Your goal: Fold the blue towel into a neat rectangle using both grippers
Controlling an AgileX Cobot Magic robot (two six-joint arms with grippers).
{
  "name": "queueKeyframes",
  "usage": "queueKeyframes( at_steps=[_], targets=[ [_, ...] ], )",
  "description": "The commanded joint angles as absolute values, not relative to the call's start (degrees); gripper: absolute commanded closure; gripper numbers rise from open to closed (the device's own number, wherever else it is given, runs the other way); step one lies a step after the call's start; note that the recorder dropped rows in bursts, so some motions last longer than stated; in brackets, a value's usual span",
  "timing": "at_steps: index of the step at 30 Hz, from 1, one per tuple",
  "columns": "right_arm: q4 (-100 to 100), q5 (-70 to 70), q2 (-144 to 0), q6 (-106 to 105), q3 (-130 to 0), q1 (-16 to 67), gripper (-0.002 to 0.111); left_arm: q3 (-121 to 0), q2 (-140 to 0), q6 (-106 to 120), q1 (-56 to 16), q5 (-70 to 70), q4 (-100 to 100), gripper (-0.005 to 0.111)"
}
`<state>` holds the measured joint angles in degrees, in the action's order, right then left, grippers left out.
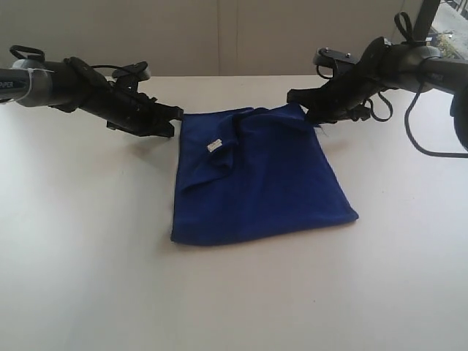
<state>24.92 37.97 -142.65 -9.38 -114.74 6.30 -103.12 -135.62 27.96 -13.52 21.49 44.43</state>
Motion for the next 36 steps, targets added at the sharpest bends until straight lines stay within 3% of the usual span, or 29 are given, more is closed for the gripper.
queueKeyframes(
  at_steps=[1, 19, 36],
  targets=[
    [20.9, 40.19, -143.5, -6.11, -114.18, 5.42, 0.108, -102.05, -136.64, 27.96, -13.26, 24.15, 40.07, 0.107],
    [17.9, 42.36, -142.82, 0.47, -114.18, 5.02, 0.108, -104.69, -133.97, 30.4, -13.85, 28.27, 51.02, 0.107],
    [17.48, 43.27, -142.79, 0.64, -114.18, 5.13, 0.108, -104.69, -137.7, 31.64, -16.05, 30.03, 47.19, 0.107]
  ],
)
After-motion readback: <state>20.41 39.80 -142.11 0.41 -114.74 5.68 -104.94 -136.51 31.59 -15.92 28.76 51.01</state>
